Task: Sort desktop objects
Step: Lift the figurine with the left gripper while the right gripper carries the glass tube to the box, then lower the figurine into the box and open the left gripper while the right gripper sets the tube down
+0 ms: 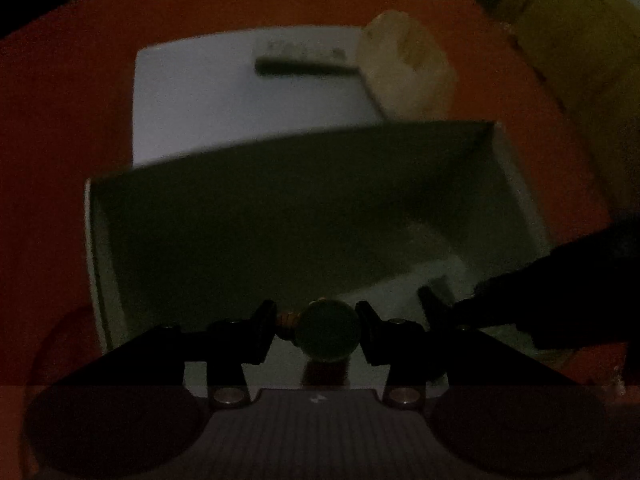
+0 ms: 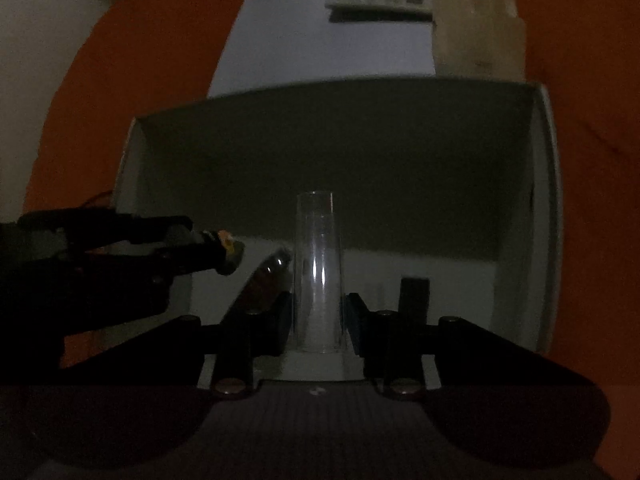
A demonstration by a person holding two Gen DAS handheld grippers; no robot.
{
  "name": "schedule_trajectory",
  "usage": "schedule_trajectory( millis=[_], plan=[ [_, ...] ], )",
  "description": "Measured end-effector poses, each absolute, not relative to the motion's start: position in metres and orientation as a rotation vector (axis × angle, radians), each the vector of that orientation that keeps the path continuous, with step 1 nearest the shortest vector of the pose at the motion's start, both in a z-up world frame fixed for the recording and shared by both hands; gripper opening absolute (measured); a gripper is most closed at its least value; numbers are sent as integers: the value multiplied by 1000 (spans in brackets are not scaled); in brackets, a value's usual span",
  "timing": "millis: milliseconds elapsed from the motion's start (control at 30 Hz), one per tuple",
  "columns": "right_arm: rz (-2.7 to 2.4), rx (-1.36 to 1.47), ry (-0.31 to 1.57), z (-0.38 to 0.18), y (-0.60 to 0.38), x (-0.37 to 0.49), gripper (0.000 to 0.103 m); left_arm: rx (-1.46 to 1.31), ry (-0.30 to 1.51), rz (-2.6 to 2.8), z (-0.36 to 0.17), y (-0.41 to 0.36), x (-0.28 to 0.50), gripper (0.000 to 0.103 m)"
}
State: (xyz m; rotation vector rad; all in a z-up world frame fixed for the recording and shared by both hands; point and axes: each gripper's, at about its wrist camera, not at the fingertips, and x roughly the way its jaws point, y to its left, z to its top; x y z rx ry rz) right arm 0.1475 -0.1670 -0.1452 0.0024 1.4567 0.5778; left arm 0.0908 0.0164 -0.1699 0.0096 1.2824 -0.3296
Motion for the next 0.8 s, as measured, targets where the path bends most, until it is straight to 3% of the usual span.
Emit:
schedule_trajectory(
  millis=[800],
  plan=[
    [534, -150, 1478, -182, -135, 113, 32, 116, 1271, -271, -204, 1, 69, 38]
  ],
)
